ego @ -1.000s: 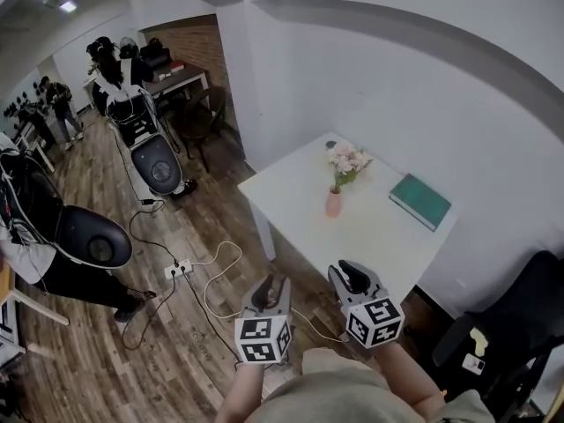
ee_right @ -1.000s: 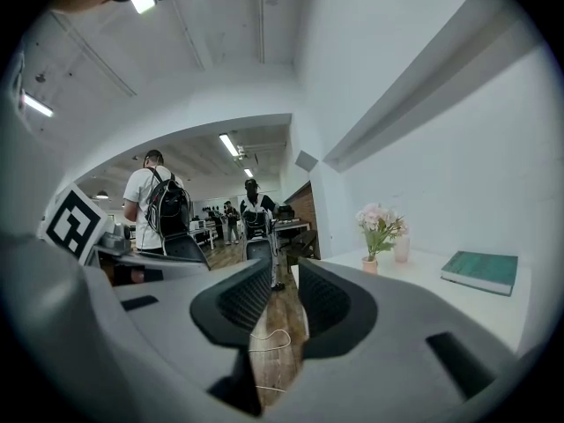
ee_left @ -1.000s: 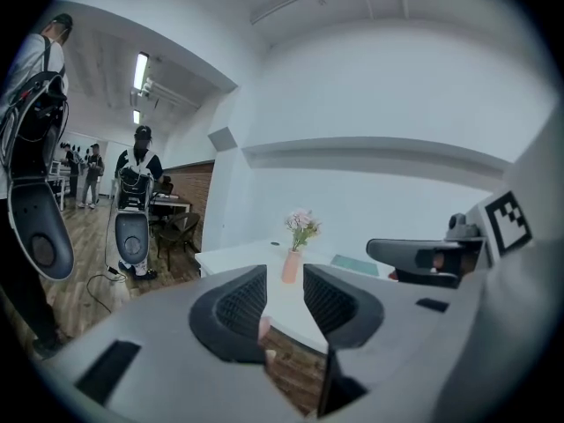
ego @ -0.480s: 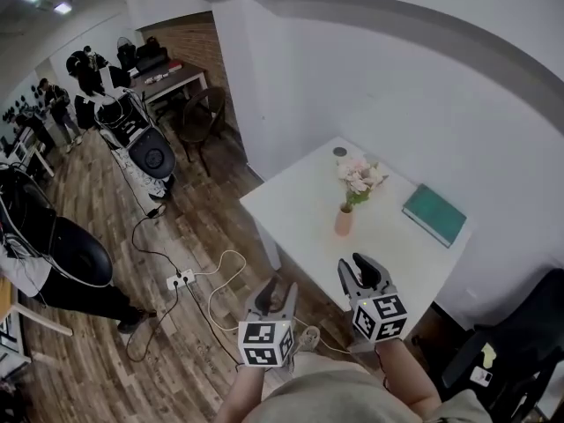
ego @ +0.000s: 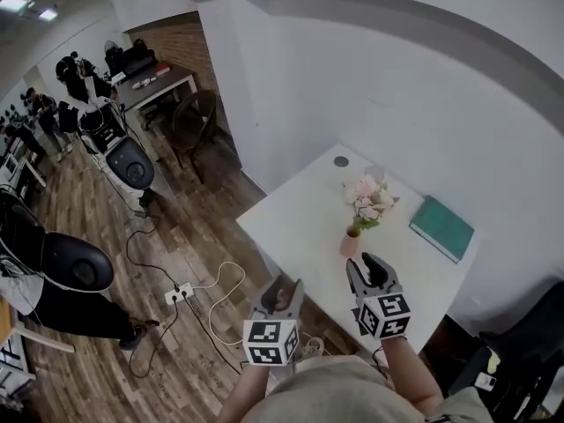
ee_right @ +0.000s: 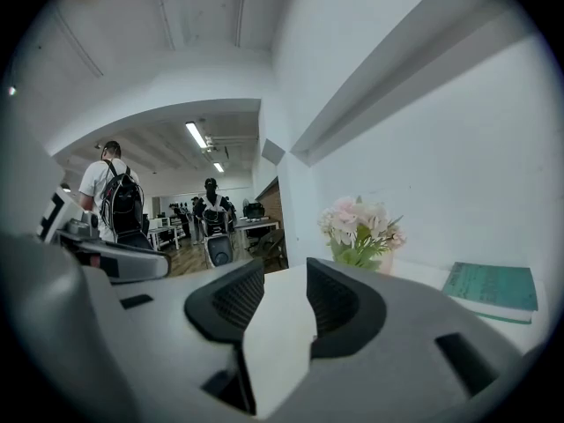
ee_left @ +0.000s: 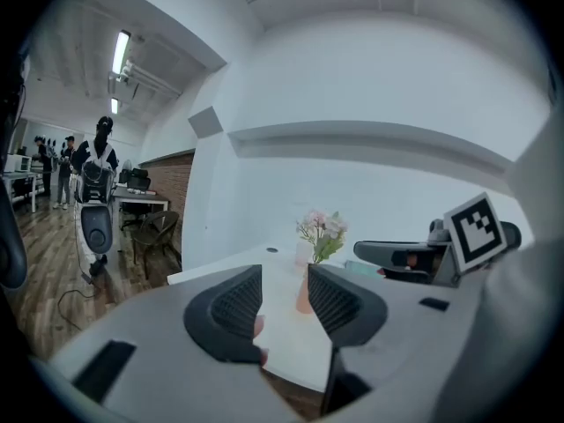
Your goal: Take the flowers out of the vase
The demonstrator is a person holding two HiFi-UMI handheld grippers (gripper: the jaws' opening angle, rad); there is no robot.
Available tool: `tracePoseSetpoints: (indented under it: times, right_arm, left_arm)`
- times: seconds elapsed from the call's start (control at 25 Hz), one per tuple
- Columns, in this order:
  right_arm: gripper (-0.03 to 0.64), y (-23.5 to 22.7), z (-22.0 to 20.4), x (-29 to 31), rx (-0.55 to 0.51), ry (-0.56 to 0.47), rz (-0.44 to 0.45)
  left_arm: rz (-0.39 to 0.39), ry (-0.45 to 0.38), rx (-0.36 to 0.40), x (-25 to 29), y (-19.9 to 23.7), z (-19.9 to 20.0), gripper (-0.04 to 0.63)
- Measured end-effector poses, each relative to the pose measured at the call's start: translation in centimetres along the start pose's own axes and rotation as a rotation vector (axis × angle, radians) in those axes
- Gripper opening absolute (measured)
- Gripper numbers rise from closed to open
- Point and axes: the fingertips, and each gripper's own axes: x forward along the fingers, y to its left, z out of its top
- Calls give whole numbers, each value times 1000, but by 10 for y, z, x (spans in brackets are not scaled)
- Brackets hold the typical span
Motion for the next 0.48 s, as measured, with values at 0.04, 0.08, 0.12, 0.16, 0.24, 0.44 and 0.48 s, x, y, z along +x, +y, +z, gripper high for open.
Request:
tracePoseSetpoints:
  times: [0.04,0.08,0.12,0.16,0.24,0.44,0.48]
  right_arm:
    - [143,-5,0,7,2,2,-9]
    - [143,-10,-1,13,3,6,-17]
    - [143,-14,-2,20,4,10,-24]
    - [143,-18,-2,26,3,15,-31]
    - [143,-25,-4,36,-1,28,-43]
    - [143,-41,-10,59,2,56,-72]
    - [143,-44,-12,63,2,62,-78]
  left_arm:
    - [-1,3,-6,7,3,1,153]
    - [-1,6,-10,13,6,1,150]
    - [-2,8,-13,19,9,2,147]
    - [-5,11,-15,25,11,3,146]
    - [-14,15,-17,36,15,6,143]
    - [-31,20,-29,61,24,11,143]
    - [-33,22,-32,65,25,11,143]
